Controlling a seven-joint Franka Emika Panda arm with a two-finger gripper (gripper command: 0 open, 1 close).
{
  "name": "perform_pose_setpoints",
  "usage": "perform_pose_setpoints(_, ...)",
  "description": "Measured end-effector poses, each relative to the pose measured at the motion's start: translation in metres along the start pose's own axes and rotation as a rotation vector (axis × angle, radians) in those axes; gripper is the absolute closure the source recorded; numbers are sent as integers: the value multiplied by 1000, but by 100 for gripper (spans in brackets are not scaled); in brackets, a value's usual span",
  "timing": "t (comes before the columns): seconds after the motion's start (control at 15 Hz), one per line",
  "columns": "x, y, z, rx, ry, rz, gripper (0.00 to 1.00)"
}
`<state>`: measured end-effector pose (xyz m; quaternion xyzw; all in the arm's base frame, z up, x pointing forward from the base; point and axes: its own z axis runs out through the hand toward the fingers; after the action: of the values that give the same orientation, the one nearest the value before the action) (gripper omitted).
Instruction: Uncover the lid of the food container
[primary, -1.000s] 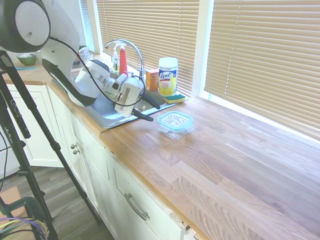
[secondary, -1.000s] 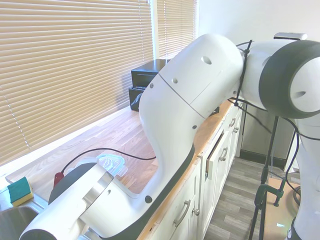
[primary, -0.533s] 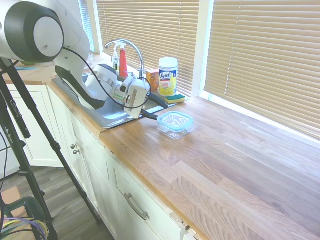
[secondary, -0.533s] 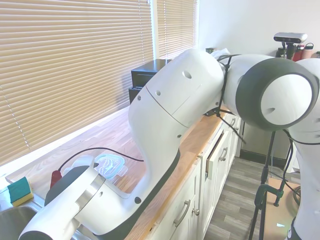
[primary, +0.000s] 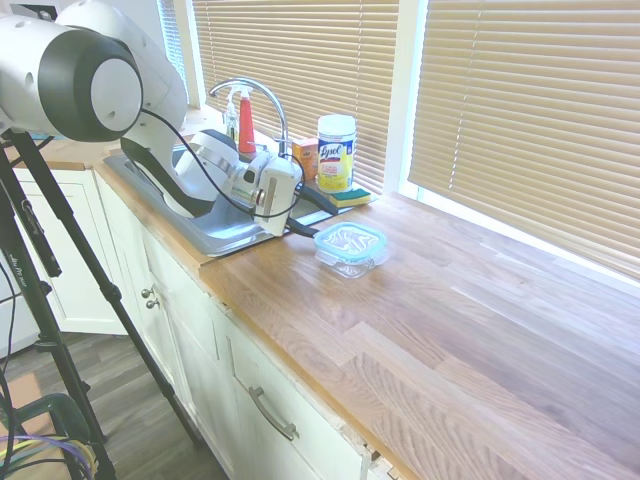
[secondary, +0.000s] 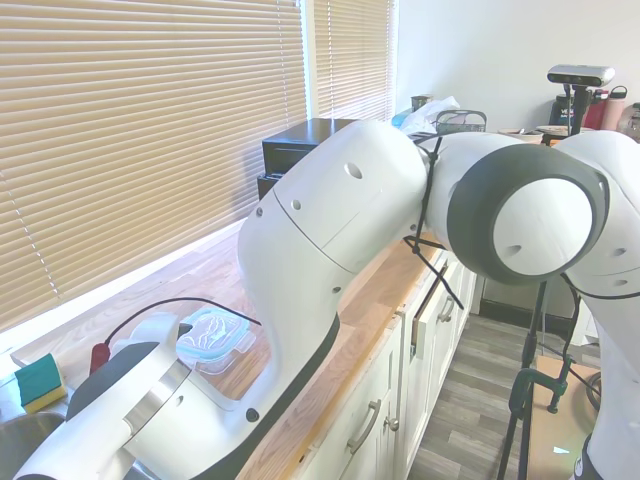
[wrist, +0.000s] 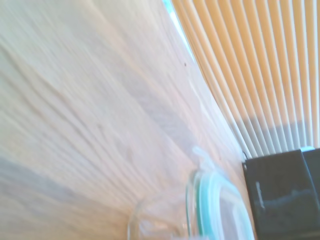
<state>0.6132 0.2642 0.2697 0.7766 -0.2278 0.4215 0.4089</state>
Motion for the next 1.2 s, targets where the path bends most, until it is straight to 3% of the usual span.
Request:
perform_pose_setpoints(0.33,-3,3,2,-42,-32,-42,0)
perform_pose_setpoints(0.4,-6,3,2,-49,-43,-52,100)
perform_pose_setpoints(1.2,-1,3,-1,-56,-69,-59,100)
